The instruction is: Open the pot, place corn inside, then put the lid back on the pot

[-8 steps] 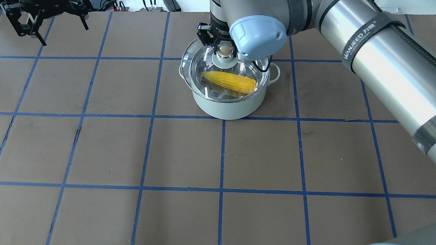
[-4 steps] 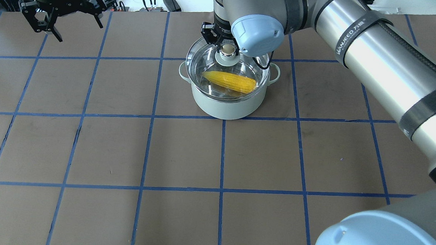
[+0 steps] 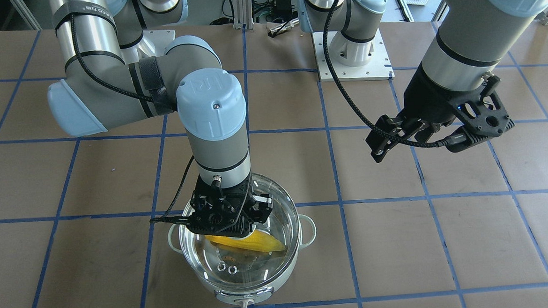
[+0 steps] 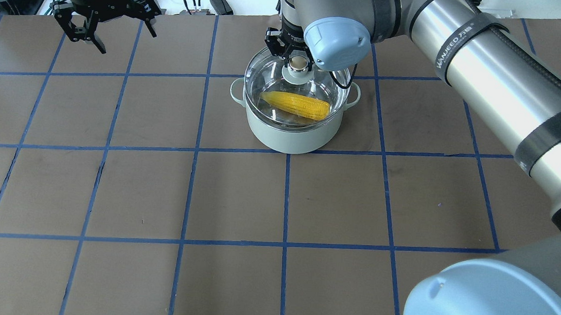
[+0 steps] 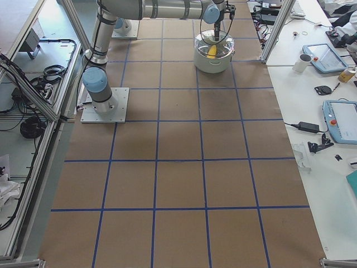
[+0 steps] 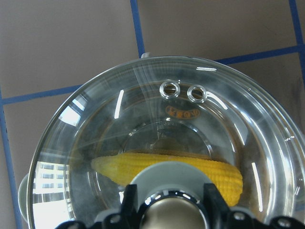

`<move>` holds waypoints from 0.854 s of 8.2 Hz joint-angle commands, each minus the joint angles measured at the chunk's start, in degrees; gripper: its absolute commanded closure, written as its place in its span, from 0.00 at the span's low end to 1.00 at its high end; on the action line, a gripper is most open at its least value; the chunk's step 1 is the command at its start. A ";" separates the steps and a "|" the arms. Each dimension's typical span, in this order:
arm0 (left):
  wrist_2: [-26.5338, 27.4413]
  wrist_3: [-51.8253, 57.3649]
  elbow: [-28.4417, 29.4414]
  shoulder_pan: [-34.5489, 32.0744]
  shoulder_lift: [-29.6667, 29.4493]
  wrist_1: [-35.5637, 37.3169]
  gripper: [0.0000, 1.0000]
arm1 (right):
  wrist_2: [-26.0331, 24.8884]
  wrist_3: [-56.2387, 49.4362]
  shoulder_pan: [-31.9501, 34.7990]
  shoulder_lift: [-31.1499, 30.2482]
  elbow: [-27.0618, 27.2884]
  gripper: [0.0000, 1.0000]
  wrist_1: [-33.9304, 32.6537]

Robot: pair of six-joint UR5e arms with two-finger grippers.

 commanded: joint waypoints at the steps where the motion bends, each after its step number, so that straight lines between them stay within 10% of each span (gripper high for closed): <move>1: 0.05 1.01 -0.15 -0.98 0.02 -0.14 0.00 | 0.06 0.84 -0.04 0.47 0.06 0.68 -0.21; 7: 4.01 1.54 -2.43 -1.77 0.73 -0.23 0.00 | 0.24 -0.29 0.05 0.74 0.58 0.68 -0.82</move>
